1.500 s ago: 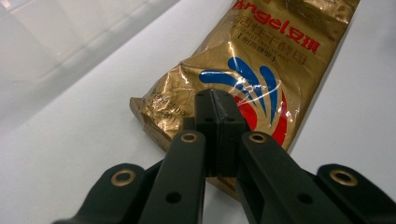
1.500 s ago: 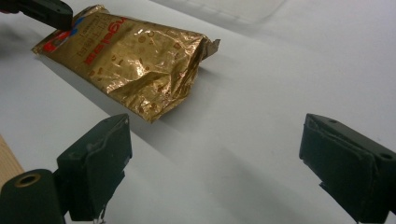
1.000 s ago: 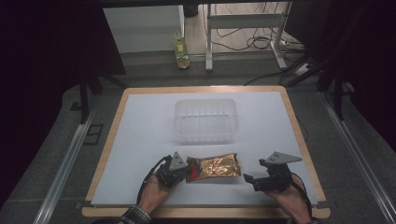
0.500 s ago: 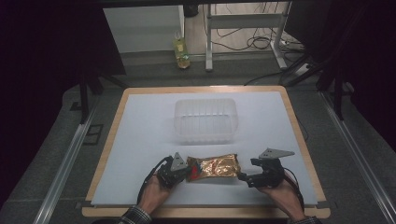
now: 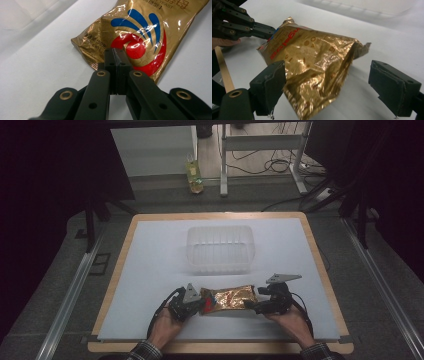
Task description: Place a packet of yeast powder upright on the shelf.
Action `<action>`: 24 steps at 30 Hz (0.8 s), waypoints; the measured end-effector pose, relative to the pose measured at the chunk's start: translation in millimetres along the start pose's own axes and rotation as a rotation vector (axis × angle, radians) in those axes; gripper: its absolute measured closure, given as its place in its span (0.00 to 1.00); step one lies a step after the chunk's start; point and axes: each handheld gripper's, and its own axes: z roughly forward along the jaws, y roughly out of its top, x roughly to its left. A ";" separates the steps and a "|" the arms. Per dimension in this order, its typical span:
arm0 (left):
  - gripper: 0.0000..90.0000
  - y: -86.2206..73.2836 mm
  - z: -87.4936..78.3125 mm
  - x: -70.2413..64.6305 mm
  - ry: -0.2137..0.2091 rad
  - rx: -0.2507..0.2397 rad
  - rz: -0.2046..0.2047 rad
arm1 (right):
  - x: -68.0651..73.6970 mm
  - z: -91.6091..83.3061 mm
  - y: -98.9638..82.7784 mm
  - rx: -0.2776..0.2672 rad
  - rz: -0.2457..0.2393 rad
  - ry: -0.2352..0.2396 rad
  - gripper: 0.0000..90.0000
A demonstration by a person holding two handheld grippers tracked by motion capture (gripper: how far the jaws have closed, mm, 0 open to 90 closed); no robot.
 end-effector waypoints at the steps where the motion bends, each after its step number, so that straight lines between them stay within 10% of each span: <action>1: 1.00 -0.1 0.2 -0.3 0.000 -0.004 -0.004 | 0.0 0.0 0.0 0.000 0.000 0.000 0.16; 24: 1.00 0.3 0.5 -1.2 0.008 0.002 0.006 | 1.2 23.0 12.5 0.032 0.111 0.125 0.34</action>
